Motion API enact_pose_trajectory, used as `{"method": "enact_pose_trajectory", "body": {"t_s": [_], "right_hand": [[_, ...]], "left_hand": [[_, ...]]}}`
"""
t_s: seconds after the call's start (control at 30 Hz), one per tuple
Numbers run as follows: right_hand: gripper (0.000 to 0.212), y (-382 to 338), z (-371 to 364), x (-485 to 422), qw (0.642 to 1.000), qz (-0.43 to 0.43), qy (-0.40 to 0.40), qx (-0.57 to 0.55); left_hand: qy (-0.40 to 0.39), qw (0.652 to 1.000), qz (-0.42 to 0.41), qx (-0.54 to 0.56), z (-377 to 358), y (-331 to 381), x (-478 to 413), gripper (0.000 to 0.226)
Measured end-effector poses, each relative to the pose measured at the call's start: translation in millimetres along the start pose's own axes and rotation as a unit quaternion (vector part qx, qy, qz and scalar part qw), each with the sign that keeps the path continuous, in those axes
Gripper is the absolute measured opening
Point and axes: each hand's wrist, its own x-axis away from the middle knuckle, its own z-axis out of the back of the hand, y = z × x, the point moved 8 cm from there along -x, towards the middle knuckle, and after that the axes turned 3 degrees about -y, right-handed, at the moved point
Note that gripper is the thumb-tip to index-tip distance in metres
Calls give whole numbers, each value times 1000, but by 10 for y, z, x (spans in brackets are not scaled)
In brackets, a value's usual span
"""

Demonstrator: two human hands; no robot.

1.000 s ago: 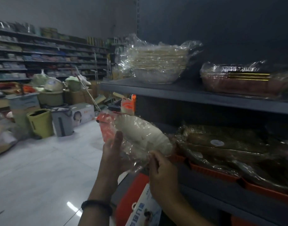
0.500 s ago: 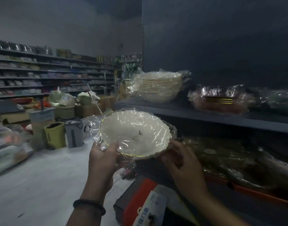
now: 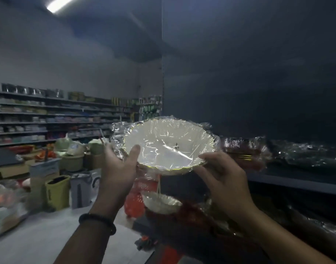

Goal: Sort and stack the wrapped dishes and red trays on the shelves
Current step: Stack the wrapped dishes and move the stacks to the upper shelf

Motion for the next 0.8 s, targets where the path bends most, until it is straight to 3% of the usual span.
{"method": "enact_pose_trajectory", "body": {"t_s": [0.1,0.23,0.3,0.37,0.43,0.63,0.8], "right_hand": [[27,-70,94,-357,1000,8,13,26],[27,17,183,-858,999,4,26,43],[27,70,191,-1080,999,-2,29,40],[26,161,163,-1289,998,-10,27,55],[27,290,120,-1489,997,-22,27,70],[26,665,-107,-2056,989,-50,37,137],[20,1174,-315,-2375,985,-91,30,145]], "left_hand": [[-77,990,-107,-54,-160,367,-201,85],[-213,958,-162,-101,-460,537,-505,102],[-207,943,-201,-165,-559,588,-722,111],[-177,937,-220,-207,-658,591,-1001,106],[-161,942,-210,-206,-774,531,-1290,102],[-146,947,-196,-207,-1104,253,-2063,123],[-146,947,-172,-227,-1418,5,-2493,98]]}}
